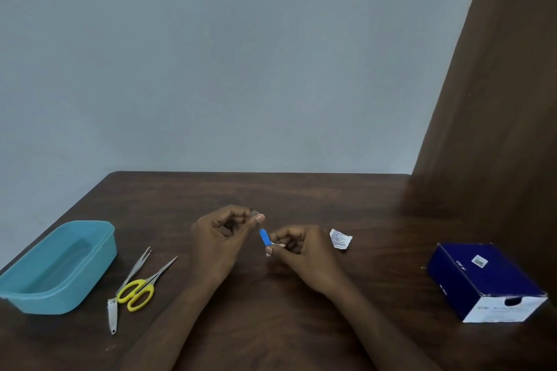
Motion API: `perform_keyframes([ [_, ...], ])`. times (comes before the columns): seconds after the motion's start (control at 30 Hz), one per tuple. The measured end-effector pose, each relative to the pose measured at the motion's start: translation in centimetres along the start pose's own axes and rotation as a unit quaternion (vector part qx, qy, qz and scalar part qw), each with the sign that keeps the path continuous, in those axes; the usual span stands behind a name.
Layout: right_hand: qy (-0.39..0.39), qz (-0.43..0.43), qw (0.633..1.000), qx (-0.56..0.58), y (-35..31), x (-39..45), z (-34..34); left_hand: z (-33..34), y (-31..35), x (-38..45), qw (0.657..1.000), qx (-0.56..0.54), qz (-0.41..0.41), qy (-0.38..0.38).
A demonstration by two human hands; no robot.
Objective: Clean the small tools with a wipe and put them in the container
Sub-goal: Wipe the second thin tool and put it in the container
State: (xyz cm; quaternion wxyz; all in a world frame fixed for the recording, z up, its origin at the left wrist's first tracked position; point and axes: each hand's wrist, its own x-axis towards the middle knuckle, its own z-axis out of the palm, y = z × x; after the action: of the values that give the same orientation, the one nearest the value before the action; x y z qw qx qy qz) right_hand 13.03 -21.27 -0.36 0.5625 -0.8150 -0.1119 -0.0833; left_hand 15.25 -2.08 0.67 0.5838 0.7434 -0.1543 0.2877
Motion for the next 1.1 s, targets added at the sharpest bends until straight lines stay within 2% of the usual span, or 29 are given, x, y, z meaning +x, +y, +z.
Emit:
perform_keyframes([
  [0.13,0.037,0.021,0.998,0.035,0.2,0.3,-0.2,-0.3,-0.1,0.3,0.999,-0.026,-0.032,0.014],
  [0.23,0.062,0.041,0.994,0.083,-0.1,0.3,-0.1,-0.1,-0.2,0.2,0.998,-0.015,-0.058,-0.034],
  [0.37,0.005,0.069,0.978,0.197,-1.0,-0.3,1.2,0.1,0.0,-0.1,0.997,0.01,-0.053,-0.052],
  [0.53,0.031,0.053,0.983,0.175,-0.8,-0.2,1.9,0.0,-0.2,-0.2,0.996,0.018,-0.037,-0.077],
  [0.6,0.05,0.057,0.978,0.196,-1.0,0.0,1.8,0.2,-0.3,-0.2,0.996,0.012,-0.055,-0.067],
  [0.7,0.101,0.071,0.958,0.257,-1.1,0.2,1.5,0.2,-0.3,-0.1,0.99,0.0,-0.11,-0.083],
  [0.83,0.109,0.093,0.922,0.361,-1.1,0.4,1.4,0.2,0.0,-0.5,0.973,0.037,-0.092,-0.207],
  [0.97,0.108,0.095,0.914,0.381,-0.9,0.8,0.9,0.1,0.1,-0.4,0.975,0.046,-0.084,-0.2],
  [1.1,0.138,0.078,0.884,0.44,-1.0,1.4,-0.6,0.2,0.1,-0.5,0.97,0.036,-0.101,-0.217],
])
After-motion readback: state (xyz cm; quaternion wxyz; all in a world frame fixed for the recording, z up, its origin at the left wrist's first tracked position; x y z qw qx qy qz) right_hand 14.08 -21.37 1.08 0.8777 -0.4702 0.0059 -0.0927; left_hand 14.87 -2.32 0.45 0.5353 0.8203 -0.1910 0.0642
